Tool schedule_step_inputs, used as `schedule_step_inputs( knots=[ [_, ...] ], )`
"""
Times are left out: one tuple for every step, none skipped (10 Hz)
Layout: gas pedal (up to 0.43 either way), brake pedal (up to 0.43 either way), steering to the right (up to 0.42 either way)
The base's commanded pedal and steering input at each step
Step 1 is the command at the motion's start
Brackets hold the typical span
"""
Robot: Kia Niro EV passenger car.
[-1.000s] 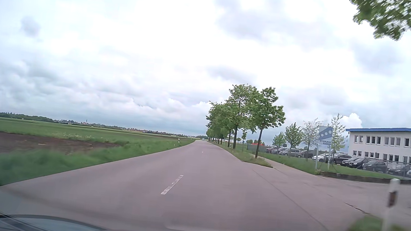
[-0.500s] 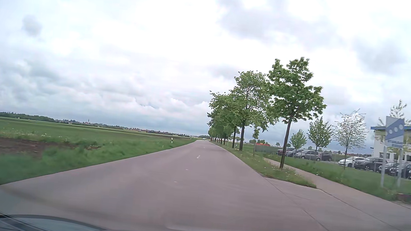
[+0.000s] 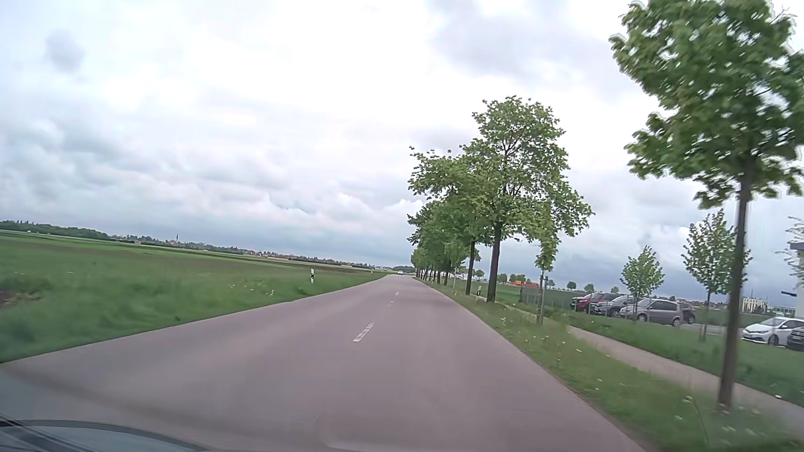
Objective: Follow the waypoints while adhering to traffic rules and regulations
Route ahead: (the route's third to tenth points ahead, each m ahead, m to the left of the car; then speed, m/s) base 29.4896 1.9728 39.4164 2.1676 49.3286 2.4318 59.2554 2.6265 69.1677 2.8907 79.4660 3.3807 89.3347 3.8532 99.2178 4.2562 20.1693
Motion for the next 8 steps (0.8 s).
schedule_step_inputs(
  knots=[
    [0.220, 0.012, -0.004],
    [0.220, 0.012, -0.004],
    [0.220, 0.012, -0.003],
    [0.220, 0.012, -0.004],
    [0.220, 0.012, -0.003],
    [0.220, 0.012, -0.003],
    [0.220, 0.012, -0.004],
    [0.220, 0.012, -0.003]
  ],
)
